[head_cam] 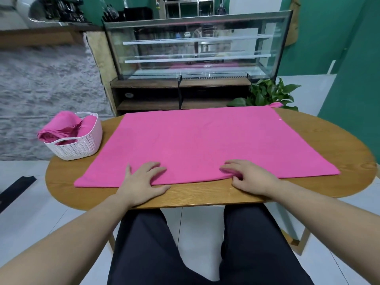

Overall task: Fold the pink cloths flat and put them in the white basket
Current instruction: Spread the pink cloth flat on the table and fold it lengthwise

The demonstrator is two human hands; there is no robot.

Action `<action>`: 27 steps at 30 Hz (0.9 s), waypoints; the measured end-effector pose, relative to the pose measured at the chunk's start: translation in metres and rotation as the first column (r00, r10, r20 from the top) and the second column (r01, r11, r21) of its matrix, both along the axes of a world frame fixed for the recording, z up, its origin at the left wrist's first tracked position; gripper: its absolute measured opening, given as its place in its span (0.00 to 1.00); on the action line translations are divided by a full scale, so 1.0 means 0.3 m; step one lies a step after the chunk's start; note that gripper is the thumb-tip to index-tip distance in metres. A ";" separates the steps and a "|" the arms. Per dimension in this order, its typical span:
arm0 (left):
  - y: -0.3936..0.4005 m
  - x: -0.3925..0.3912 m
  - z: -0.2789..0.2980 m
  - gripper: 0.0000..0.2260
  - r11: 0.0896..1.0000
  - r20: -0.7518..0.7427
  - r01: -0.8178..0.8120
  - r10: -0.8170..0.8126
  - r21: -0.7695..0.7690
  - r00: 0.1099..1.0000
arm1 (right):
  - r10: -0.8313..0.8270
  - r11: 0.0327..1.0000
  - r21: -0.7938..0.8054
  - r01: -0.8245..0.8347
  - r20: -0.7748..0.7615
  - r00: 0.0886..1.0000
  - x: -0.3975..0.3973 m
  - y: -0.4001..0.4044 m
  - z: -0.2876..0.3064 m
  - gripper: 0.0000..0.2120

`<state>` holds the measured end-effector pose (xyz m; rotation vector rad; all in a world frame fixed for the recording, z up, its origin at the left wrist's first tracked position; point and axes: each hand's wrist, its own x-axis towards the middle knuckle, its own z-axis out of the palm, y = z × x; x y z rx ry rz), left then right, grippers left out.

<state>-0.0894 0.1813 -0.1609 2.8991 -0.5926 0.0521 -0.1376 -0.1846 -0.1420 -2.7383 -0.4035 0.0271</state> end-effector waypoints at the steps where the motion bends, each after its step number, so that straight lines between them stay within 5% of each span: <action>1: -0.008 -0.001 0.007 0.33 0.999 0.020 0.051 -0.052 0.006 0.998 | 0.004 1.000 -0.030 -0.004 -0.004 1.000 0.006 -0.007 0.011 0.28; 4: -0.048 0.007 0.037 0.27 0.981 0.143 0.185 -0.193 0.063 0.971 | 0.018 0.989 -0.148 -0.025 -0.051 0.999 0.031 -0.025 0.041 0.32; 8: -0.107 0.020 0.066 0.21 0.975 0.200 0.165 -0.192 0.146 0.961 | -0.097 0.955 -0.285 0.078 -0.053 0.994 0.039 -0.071 0.051 0.39; 15: -0.064 0.019 0.056 0.27 0.978 0.079 -0.201 0.196 0.060 0.977 | -0.383 0.884 -0.305 0.353 -0.040 0.923 0.027 -0.182 0.024 0.33; 20: -0.039 0.016 0.079 0.17 0.984 0.189 -0.180 0.178 -0.006 0.966 | -0.347 0.897 -0.240 0.370 0.137 0.928 -0.016 -0.222 0.040 0.22; 27: -0.023 -0.034 0.116 0.15 0.995 0.084 -0.046 0.039 0.083 0.996 | -0.235 0.943 -0.208 0.261 0.142 0.961 -0.091 -0.257 0.085 0.18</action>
